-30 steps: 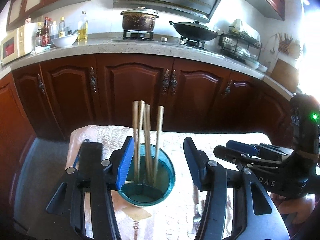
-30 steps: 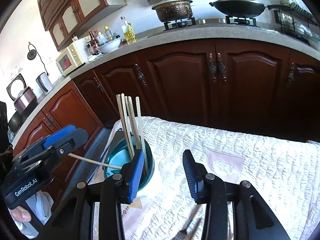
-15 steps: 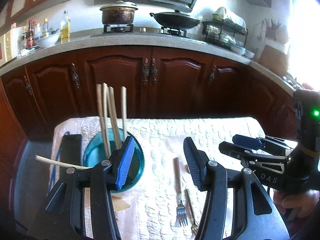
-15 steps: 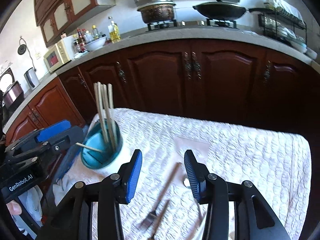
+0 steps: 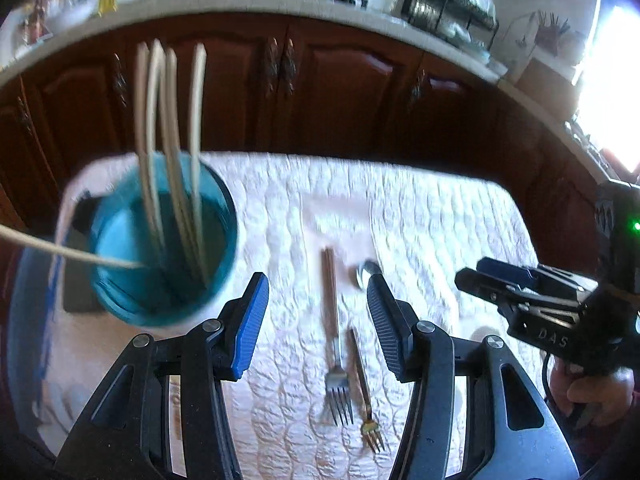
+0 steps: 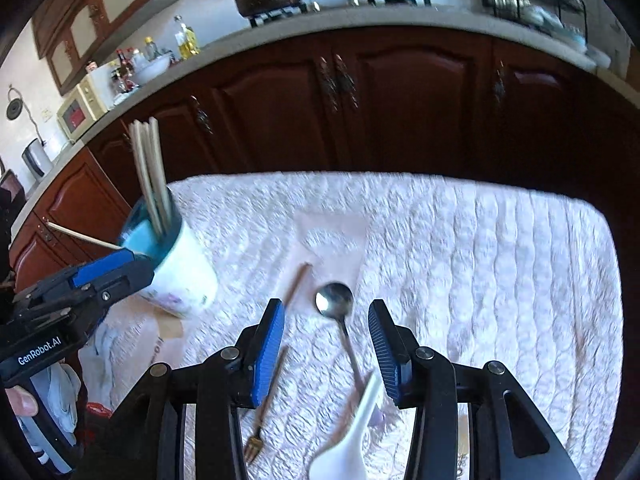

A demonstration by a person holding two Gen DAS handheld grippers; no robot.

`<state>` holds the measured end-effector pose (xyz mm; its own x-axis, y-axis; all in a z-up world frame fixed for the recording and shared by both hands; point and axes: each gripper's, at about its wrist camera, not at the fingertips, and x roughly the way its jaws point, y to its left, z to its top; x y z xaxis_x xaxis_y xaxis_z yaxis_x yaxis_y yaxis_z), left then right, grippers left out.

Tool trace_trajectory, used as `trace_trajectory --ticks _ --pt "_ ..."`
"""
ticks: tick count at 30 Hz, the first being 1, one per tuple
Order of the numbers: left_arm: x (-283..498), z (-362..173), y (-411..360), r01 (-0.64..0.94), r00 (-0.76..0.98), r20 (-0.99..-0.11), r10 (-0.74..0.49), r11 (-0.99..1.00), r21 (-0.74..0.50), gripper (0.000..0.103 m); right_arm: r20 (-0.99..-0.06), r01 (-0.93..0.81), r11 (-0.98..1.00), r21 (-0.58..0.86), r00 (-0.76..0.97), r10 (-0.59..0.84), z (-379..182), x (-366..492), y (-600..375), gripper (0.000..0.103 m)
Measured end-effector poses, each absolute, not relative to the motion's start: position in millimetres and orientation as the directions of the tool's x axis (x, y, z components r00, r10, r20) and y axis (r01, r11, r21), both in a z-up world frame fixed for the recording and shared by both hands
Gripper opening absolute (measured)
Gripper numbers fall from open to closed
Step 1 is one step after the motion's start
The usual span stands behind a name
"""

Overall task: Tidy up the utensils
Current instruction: 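Withdraw both open tools from the cup toward the forks and spoon, then grasp a wooden-handled fork with the left tool while the right tool grasps a metal spoon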

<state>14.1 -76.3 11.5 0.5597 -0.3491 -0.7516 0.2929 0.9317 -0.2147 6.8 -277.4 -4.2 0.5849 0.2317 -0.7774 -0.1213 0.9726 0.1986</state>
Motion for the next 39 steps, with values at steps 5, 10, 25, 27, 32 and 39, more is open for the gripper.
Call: trace_trajectory --ticks 5,10,25,27,32,39 --pt "23.7 -18.6 -83.1 0.283 0.488 -0.798 -0.353 0.929 -0.238 0.051 -0.813 -0.115 0.970 0.215 0.529 0.243 -38.7 18.3 -285.2 0.042" --pt "31.4 -36.0 -93.4 0.296 0.443 -0.823 -0.356 0.925 -0.240 0.051 -0.836 -0.139 0.961 0.241 0.474 0.278 -71.5 43.7 -289.9 0.042" --pt "53.7 -59.2 -113.8 0.304 0.391 -0.863 -0.319 0.930 -0.206 0.051 -0.824 -0.374 0.885 0.277 0.382 0.419 -116.4 119.2 -276.8 0.034" --pt "56.6 -61.8 -115.4 0.302 0.386 -0.868 -0.312 0.932 -0.200 0.051 -0.818 -0.412 0.863 0.292 0.361 0.449 -118.2 121.2 -274.5 0.019" --pt "65.3 -69.8 -123.5 0.297 0.371 -0.879 -0.300 0.935 -0.194 0.051 -0.800 -0.430 0.857 0.284 0.386 0.459 -117.3 114.8 -280.8 0.003" --pt "82.2 -77.9 -143.1 0.300 0.375 -0.883 -0.283 0.938 -0.173 0.051 -0.783 -0.302 0.902 0.310 0.457 0.422 -109.5 90.8 -331.6 0.002"
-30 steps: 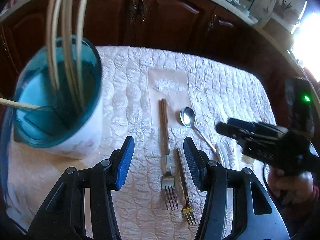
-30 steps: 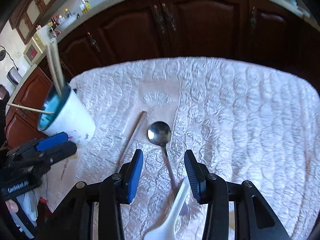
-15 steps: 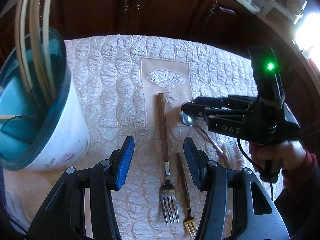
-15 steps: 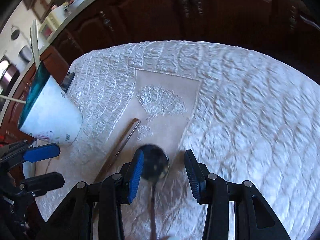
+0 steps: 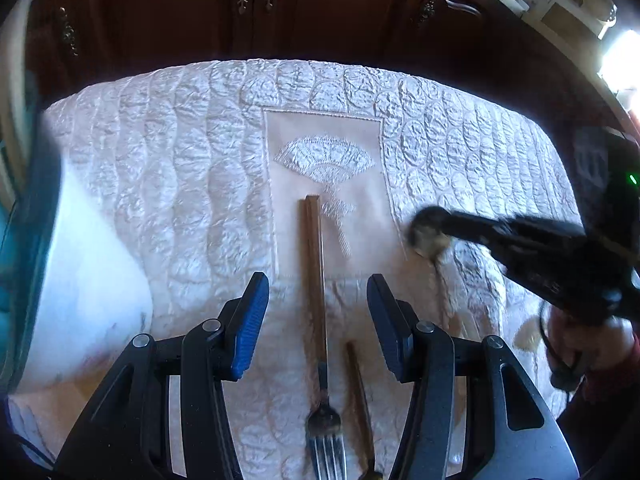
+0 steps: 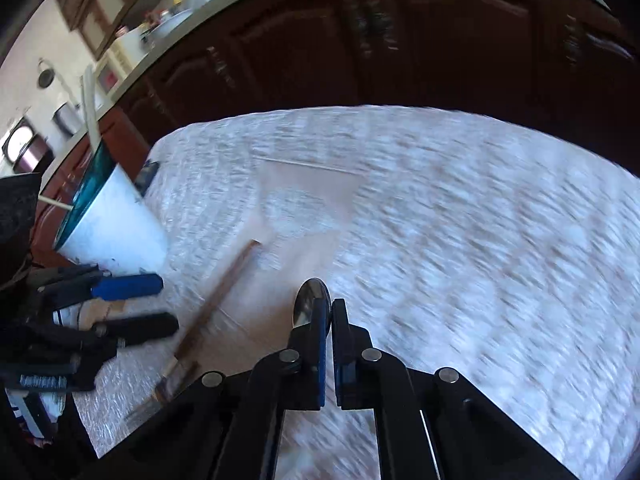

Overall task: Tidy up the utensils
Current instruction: 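Grasp a wooden-handled fork with the left tool while the right tool grasps a metal spoon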

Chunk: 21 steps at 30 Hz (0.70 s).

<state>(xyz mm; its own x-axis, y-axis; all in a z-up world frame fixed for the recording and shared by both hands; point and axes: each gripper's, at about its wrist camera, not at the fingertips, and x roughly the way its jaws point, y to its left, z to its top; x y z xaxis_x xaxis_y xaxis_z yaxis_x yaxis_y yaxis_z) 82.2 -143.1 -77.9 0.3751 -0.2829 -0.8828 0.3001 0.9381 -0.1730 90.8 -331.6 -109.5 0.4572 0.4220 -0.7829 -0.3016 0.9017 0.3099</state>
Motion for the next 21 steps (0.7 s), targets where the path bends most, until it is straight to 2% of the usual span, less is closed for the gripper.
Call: trace_trajectory --ticks 7,12,17,21 --pt "102.4 -94.3 -158.4 0.299 0.374 -0.897 -0.233 0.947 -0.122 0.050 -0.793 -0.212 0.901 0.378 0.427 0.433 -120.4 82.4 -363.6 0.006" --pt "117.9 -107.9 -162.6 0.276 0.369 -0.908 -0.198 0.956 -0.096 0.034 -0.777 -0.203 0.892 0.404 0.439 0.452 -120.9 86.2 -369.9 0.007" --pt "124.6 -109.2 -169.0 0.282 0.371 -0.905 -0.208 0.954 -0.104 0.009 -0.758 -0.217 0.881 0.421 0.449 0.473 -122.5 90.7 -367.0 0.007" --pt "114.3 -106.9 -173.2 0.287 0.366 -0.900 -0.238 0.948 -0.133 0.009 -0.759 -0.263 0.893 0.366 0.470 0.450 -113.8 85.3 -347.1 0.003"
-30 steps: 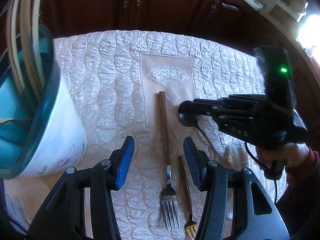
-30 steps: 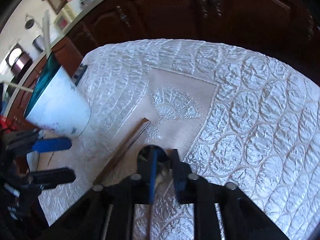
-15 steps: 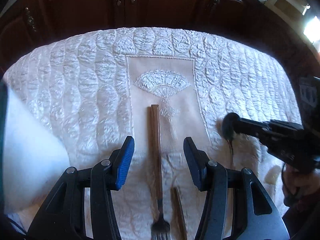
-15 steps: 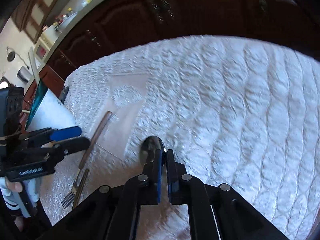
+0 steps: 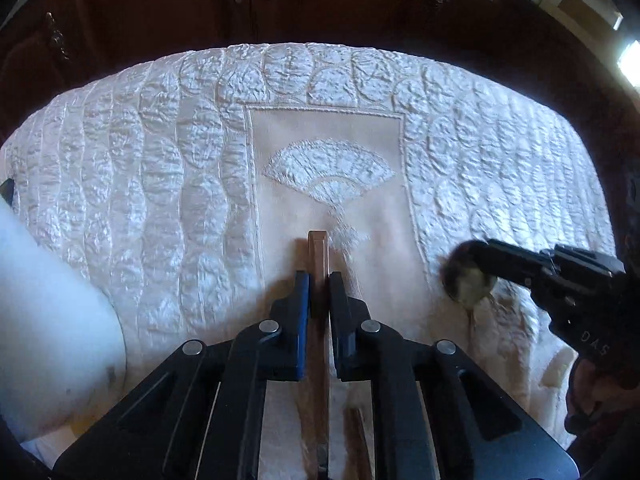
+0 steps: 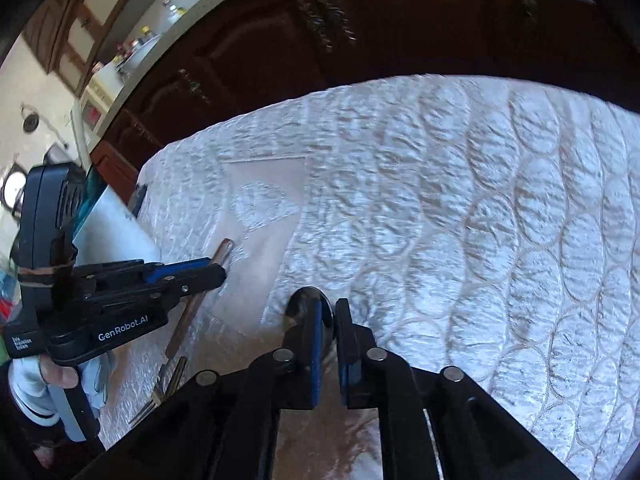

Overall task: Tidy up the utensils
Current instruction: 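Grasp a wooden-handled fork with the left tool while the right tool grasps a metal spoon, then carry the fork over the cup with the left tool while the right tool carries the spoon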

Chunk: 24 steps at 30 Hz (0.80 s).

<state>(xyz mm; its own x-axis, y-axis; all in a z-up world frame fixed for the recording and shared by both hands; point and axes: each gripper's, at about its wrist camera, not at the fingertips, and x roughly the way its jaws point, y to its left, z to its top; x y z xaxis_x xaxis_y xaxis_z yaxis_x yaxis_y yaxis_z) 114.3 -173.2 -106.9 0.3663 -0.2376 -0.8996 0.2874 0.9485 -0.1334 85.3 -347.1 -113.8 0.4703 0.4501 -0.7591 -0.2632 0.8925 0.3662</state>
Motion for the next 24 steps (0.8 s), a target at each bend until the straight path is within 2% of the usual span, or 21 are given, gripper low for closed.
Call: trace_trajectory --ticks 11,24 --pt "61.5 -41.5 -127.0 0.296 0.448 -0.811 -0.377 0.918 -0.263 0.009 -0.717 -0.277 0.912 0.304 0.564 0.410 -65.1 56.3 -341.4 0.002" --pt "13.0 15.6 -62.2 0.287 0.554 -0.716 -0.424 0.905 -0.314 0.008 -0.656 -0.319 0.919 0.230 0.647 0.389 -0.9 26.4 -307.1 0.002"
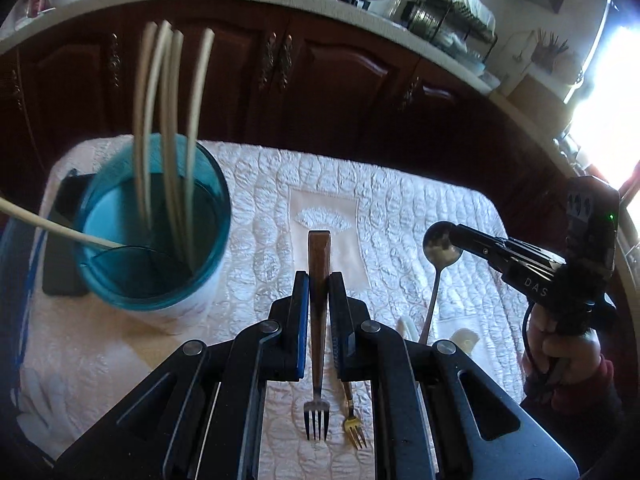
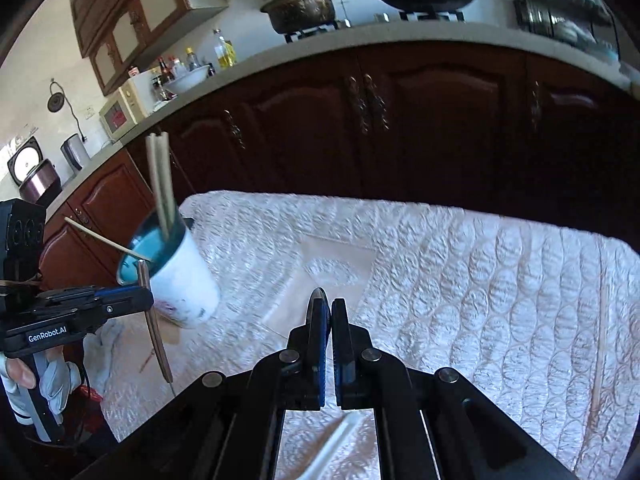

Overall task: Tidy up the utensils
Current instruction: 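Carry the fork over the cup with the left tool while the right tool carries the spoon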

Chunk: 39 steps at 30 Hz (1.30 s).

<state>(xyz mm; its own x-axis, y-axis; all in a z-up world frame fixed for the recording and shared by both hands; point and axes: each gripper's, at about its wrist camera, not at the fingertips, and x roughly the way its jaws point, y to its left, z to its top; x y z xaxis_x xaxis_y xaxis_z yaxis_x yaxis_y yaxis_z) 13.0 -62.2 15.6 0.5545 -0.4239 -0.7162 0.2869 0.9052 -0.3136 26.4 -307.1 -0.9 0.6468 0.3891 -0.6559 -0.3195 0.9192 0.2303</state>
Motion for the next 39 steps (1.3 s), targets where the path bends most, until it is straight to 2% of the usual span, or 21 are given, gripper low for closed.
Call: trace_trajectory --ticks 22,29,39 --pt "-6.6 84.5 -7.7 0.267 0.673 -0.607 -0.422 0.904 -0.333 0.009 -0.586 -0.392 0.904 0.170 0.698 0.412 56.5 18.9 -262.4 0.002" --pt "-10.4 128.0 27.5 0.246 0.736 -0.561 -0.379 0.922 -0.299 0.009 -0.534 -0.428 0.887 0.172 0.716 0.450 84.8 24.3 -242.3 0.002" --pt "-4.4 154.1 46.3 0.223 0.791 -0.522 -0.319 0.945 -0.241 0.009 -0.487 -0.457 0.881 0.123 0.745 0.455 119.7 48.1 -190.4 0.002"
